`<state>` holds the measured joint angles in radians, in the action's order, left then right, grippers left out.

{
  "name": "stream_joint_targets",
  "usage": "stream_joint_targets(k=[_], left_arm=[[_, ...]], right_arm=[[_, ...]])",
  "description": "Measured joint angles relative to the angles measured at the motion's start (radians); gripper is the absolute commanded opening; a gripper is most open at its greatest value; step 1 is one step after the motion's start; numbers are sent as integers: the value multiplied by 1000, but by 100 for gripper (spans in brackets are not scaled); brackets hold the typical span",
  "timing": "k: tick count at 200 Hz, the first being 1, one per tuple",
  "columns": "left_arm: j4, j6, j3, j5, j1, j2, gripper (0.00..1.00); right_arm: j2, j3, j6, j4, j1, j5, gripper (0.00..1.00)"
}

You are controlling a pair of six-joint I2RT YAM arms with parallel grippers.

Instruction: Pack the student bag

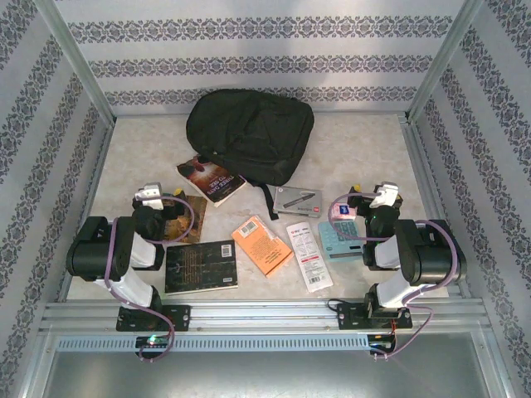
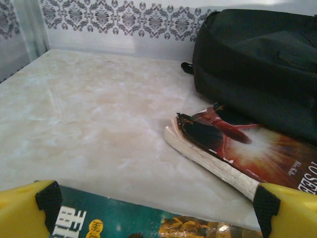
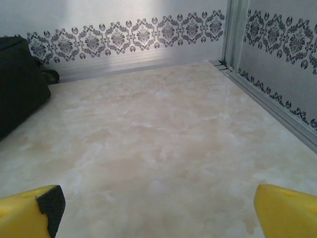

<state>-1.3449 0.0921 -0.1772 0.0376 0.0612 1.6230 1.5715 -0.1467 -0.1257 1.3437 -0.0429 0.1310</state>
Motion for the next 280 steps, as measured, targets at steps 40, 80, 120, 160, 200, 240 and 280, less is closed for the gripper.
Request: stream_joint_targets(k=[40, 80, 120, 160, 200, 240, 280], left_arm=[[-17, -13, 7, 43, 0, 0, 100], [-26, -16, 18, 51, 0, 1, 100], [-30, -31, 18, 87, 0, 1, 100], [-32, -35, 18, 94, 0, 1, 100], [-32, -25, 18, 32, 0, 1, 100], [-32, -1, 18, -46, 0, 1, 100], [-18, -2, 40, -76, -5, -55, 100]], right_arm=[[0, 0, 0, 0, 0, 0, 98], [0, 0, 0, 0, 0, 0, 98], [0, 0, 0, 0, 0, 0, 98], [0, 0, 0, 0, 0, 0, 98], [0, -26, 0, -34, 0, -5, 98], [0, -27, 0, -34, 0, -5, 98], [-106, -8, 24, -94, 19, -20, 98]])
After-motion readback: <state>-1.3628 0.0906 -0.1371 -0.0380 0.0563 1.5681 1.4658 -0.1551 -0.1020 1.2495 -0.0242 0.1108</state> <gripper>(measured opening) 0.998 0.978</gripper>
